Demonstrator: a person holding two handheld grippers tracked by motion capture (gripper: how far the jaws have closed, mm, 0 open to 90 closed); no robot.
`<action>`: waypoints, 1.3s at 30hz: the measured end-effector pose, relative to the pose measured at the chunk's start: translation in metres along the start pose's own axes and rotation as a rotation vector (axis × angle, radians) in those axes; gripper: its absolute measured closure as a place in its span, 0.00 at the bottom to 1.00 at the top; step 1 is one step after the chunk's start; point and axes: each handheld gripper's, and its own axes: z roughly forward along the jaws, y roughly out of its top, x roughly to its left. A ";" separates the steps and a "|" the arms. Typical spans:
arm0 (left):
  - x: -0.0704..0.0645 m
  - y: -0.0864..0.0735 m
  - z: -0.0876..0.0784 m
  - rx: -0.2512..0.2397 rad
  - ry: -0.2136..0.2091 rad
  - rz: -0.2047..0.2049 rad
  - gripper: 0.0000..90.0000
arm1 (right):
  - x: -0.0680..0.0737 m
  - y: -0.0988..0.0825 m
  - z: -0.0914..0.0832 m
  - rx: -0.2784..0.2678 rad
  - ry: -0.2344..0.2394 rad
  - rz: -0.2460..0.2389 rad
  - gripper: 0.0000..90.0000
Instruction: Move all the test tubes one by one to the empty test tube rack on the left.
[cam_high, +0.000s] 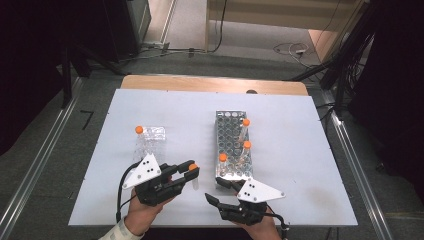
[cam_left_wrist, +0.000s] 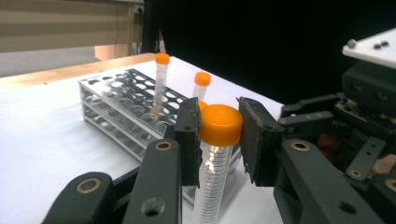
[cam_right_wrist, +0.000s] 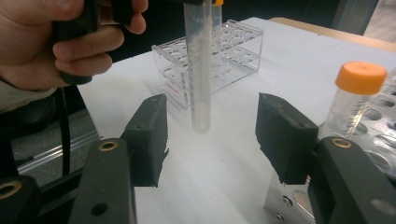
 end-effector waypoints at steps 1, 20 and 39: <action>0.001 0.001 -0.001 -0.004 0.002 0.001 0.77 | 0.000 0.000 -0.001 0.000 -0.004 -0.004 0.47; 0.024 0.011 -0.020 -0.063 0.093 -0.031 0.77 | -0.017 -0.006 -0.021 0.013 -0.077 0.024 0.41; 0.054 0.019 -0.046 -0.117 0.210 -0.076 0.77 | -0.019 -0.006 -0.021 0.015 -0.088 0.034 0.41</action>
